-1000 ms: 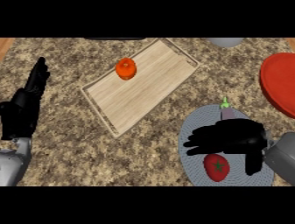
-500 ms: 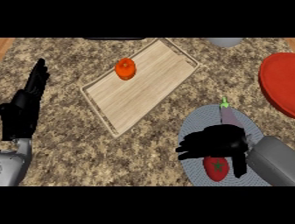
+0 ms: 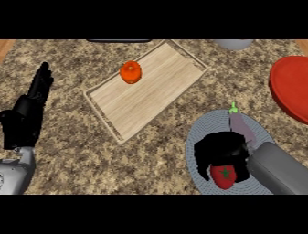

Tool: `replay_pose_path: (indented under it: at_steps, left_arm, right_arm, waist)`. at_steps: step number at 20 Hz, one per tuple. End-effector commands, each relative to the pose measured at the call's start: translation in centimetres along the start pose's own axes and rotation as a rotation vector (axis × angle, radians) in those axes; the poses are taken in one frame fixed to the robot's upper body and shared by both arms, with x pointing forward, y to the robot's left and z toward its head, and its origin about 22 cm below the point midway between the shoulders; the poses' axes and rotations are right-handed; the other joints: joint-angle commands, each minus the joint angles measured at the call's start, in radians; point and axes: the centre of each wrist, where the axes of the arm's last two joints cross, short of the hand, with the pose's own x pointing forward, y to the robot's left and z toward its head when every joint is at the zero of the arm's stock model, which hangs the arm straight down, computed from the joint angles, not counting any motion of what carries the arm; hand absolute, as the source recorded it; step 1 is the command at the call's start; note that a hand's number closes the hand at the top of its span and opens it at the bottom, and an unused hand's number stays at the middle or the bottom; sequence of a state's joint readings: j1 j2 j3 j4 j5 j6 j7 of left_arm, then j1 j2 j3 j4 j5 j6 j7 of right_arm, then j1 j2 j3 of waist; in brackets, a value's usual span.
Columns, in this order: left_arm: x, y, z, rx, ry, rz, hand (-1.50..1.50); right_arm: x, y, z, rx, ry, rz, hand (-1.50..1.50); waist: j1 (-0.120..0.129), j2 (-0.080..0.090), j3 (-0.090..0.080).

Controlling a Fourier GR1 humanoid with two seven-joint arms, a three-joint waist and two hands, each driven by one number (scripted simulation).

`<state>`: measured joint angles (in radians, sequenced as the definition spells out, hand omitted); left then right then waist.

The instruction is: Pick the tomato from the placemat and place it in the bowl

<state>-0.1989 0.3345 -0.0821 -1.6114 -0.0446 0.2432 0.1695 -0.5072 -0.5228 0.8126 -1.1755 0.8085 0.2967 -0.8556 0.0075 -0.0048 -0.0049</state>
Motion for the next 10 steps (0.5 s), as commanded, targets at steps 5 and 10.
replay_pose_path:
  at_steps: [5,10]
  left_arm:
    - [-0.9,1.6,0.4,0.011,0.0,-0.011,0.0]
    - [0.4,2.1,-0.4,0.018,0.001,-0.016,0.0]
  right_arm:
    - [-0.5,-0.2,0.2,-0.018,-0.102,-0.05,1.5]
    - [0.9,0.9,1.9,-0.088,-0.177,-0.024,1.5]
  waist:
    - [-0.001,0.005,0.005]
    - [-0.006,0.003,0.005]
